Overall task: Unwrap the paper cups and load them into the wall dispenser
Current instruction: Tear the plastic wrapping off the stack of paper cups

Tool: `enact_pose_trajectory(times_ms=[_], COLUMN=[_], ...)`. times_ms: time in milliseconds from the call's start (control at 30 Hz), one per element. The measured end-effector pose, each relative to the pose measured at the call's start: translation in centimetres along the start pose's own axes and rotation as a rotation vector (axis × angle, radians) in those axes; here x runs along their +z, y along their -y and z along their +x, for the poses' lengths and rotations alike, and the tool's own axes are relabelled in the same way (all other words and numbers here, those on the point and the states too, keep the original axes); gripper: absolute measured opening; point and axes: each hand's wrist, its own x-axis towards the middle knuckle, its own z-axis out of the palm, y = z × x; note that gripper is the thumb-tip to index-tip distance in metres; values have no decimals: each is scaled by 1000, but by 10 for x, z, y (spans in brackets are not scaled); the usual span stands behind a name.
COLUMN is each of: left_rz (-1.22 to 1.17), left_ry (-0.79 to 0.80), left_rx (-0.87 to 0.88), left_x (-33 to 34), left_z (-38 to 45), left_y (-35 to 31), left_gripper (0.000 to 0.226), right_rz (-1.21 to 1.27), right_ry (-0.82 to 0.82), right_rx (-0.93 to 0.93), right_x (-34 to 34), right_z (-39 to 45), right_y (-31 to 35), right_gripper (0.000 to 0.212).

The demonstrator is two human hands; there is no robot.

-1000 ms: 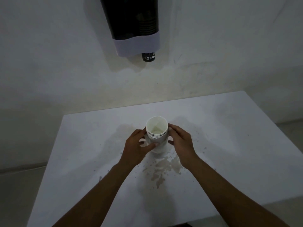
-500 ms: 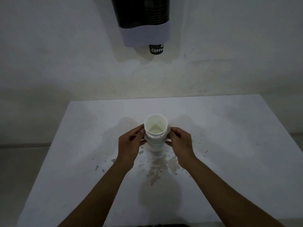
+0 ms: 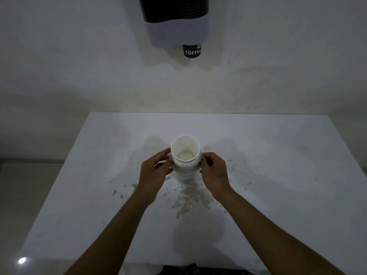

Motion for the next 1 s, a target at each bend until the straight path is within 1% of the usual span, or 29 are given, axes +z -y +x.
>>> enact_pose_trajectory(times_ms=[100,167,233,300,333,367,400,467,533,567,600,667,767,867,933,1000], left_rz=[109,229,345,461,506,527,522,508,500,491,486,495,498,519,533,528], left_ry=[-19,-59,-61,-22,-4,18,61,198,333,376,391,364,317,321,317,323], left_rx=[76,134,182,248,287,318,329,319,269,261,282,316,331,361,345,327], left_x=[-3,-6,-7,-8,-8,-6,-6,-7,-8,-9,-10,-11,-9,-7,-5,-4], left_z=[-3,0,2,5,5,5,4,2,2,4,7,12,15,18,18,18], left_y=[5,10,13,15,15,13,10,2,-5,-7,-6,-2,4,9,12,14], left_gripper=[44,44,41,34,31,31,36,52,61,65,71,80,74,71,72,76], right_rz=[-85,-86,-88,-115,-134,-151,-170,-214,-248,-255,-261,-284,-280,-271,-272,-261], right_ry=[2,-25,-21,75,140,185,197,190,217,233,239,239,244,223,231,239], right_rx=[-50,-168,-358,-535,-565,-560,-540,-503,-458,-434,-412,-387,-407,-401,-379,-348], right_x=[3,4,1,-2,-3,-4,-5,-8,-11,-11,-12,-10,-12,-16,-15,-11], right_z=[-3,-7,-13,-20,-23,-24,-22,-19,-18,-18,-19,-19,-18,-17,-16,-15], right_y=[-8,-5,-1,-4,-6,-8,-9,-9,-9,-8,-8,-7,-6,-8,-5,-2], right_gripper=[11,13,32,50,58,64,68,67,63,60,59,59,59,69,75,76])
